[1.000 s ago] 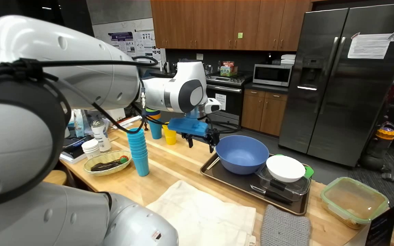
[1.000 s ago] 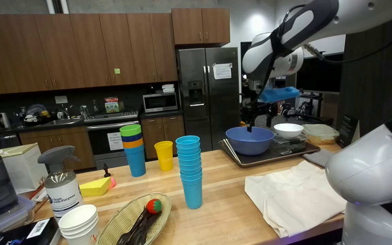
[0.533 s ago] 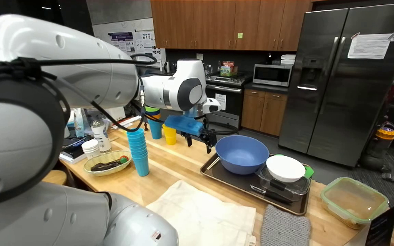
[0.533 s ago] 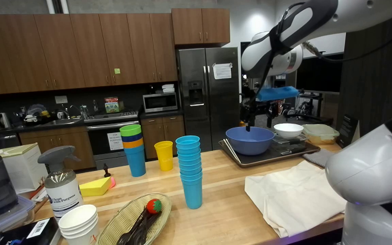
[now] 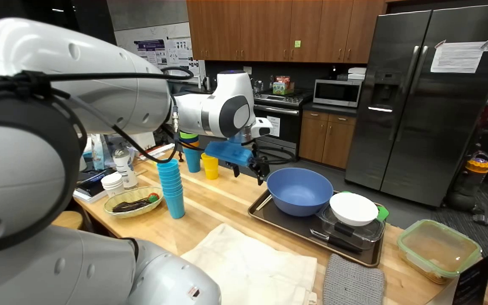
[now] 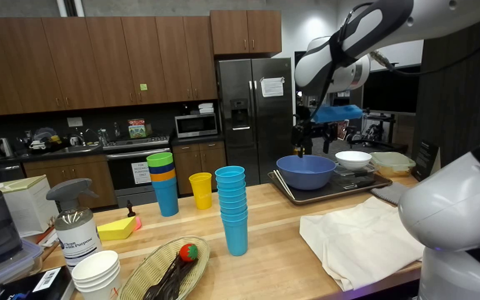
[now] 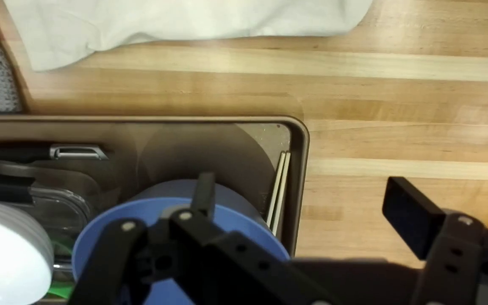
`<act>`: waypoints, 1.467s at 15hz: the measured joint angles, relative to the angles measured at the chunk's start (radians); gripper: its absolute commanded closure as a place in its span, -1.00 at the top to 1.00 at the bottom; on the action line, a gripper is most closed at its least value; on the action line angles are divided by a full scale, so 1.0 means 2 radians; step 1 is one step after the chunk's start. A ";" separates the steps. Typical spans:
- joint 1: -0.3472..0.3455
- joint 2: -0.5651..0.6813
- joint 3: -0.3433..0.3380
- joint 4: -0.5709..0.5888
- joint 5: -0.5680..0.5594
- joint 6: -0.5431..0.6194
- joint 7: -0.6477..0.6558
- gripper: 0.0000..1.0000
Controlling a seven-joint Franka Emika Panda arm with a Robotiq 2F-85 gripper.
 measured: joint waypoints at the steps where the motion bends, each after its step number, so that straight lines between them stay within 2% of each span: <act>1: 0.001 0.000 -0.001 -0.002 0.000 0.013 -0.014 1.00; 5: 0.016 0.000 -0.022 -0.008 0.002 0.043 -0.103 1.00; 10: 0.044 0.000 -0.062 -0.010 0.030 0.046 -0.203 1.00; 22: 0.048 0.000 -0.065 -0.010 0.030 0.046 -0.211 1.00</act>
